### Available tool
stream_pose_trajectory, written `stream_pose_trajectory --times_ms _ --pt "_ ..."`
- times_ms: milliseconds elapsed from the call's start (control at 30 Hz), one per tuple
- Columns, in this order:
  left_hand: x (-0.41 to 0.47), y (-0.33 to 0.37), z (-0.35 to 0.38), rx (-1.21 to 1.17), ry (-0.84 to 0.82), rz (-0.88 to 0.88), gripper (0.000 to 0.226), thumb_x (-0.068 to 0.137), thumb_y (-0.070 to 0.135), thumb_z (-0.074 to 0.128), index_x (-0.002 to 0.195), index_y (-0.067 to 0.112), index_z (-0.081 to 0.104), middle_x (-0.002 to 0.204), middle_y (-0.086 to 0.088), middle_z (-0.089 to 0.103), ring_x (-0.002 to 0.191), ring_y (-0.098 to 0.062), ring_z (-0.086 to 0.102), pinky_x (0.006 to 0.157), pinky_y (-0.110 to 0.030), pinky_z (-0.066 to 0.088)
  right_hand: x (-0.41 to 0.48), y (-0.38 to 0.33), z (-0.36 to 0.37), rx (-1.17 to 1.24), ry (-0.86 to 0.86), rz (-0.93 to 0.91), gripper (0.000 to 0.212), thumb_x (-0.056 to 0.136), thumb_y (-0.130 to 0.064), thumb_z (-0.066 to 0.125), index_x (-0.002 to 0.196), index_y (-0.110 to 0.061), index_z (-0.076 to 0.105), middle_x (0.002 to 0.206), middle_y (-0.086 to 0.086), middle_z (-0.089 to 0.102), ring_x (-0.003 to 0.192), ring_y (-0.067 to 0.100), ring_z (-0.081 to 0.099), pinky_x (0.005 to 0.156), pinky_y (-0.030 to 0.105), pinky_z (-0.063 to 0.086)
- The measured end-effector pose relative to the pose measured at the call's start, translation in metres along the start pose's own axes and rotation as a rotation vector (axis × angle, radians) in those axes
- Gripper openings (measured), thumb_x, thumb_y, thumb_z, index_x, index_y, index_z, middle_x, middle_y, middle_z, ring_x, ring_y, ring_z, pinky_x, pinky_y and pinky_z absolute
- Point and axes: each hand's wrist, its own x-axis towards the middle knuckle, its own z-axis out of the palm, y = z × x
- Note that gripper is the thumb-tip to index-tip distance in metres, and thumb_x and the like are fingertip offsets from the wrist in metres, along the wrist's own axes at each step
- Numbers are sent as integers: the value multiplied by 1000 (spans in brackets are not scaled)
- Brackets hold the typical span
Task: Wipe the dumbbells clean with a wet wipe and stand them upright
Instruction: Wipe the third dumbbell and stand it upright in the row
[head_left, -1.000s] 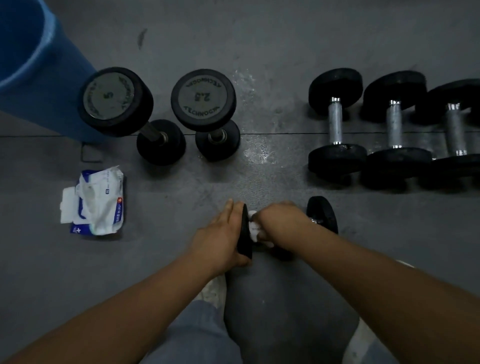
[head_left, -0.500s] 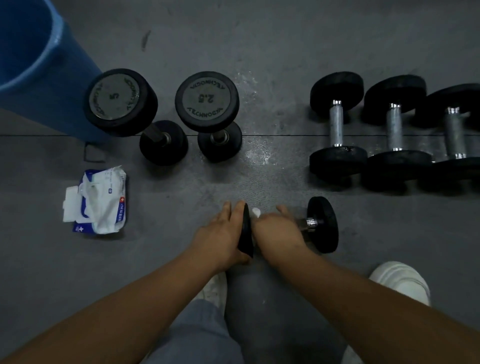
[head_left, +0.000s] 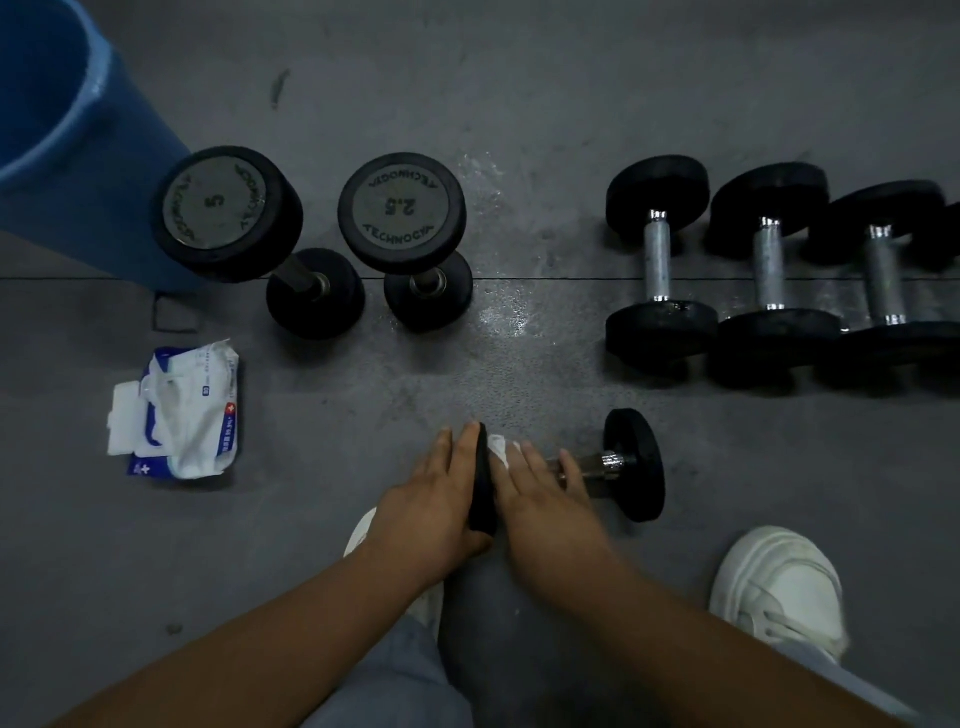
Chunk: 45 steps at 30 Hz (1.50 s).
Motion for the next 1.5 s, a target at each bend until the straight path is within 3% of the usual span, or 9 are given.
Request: stream_pose_trajectory --times_ms 133,300,400,667,733,933,1133,1333,1500 --pt "0 2 -4 11 7 -12 122 78 54 72 153 26 -20 165 -10 -1 145 -25 28 105 -39 42 17 -8 -3 -14 -32 82 83 96 -37 44 155 -10 -7 162 12 5 150 27 -1 118 54 -5" --pt "-2 1 1 8 9 -23 122 78 50 74 152 28 -21 165 -9 1 144 -25 29 104 -40 43 -7 -1 19 -35 200 -36 65 83 -25 26 141 -7 49 148 17 43 139 30 40 111 58 28" --pt "-1 1 -1 9 -7 -35 124 77 49 76 152 29 -22 164 -11 2 144 -27 30 105 -41 42 28 8 -12 56 -54 14 53 96 -28 41 147 -17 36 144 8 48 137 24 40 116 51 20" --pt "-1 1 2 16 -36 -36 125 79 50 75 151 29 -25 165 -12 0 146 -29 25 107 -43 39 73 12 -51 136 -562 133 31 77 -21 77 105 -12 70 95 6 73 89 21 70 84 33 57" --pt "1 0 1 12 -29 -33 126 78 50 76 151 29 -24 164 -12 1 146 -29 26 107 -43 39 73 9 -45 53 -513 110 28 79 -20 74 105 -11 69 97 5 72 92 21 69 83 31 54" --pt "2 -3 9 -21 9 -32 127 76 49 77 149 32 -25 164 -9 5 143 -26 32 102 -42 43 19 10 15 -93 286 -50 48 90 -25 56 137 -19 50 123 0 64 114 19 59 102 37 35" --pt "3 -2 4 3 -2 -41 127 76 50 77 150 30 -25 164 -12 6 141 -29 33 104 -44 43 70 8 -39 -15 -315 57 29 91 -27 60 118 -17 61 124 7 61 117 25 57 103 38 38" --pt "-2 -4 10 -19 0 3 126 77 48 75 150 29 -26 163 -7 9 138 -28 38 100 -41 45 43 18 -20 0 -162 -45 37 92 -27 53 129 -27 52 96 -7 69 112 14 59 118 38 3" --pt "-9 -1 13 28 51 35 125 77 52 73 153 23 -22 163 -7 9 137 -26 38 98 -41 48 53 15 -38 32 -325 44 10 89 -36 56 95 -29 58 90 -5 66 111 19 59 116 49 11"
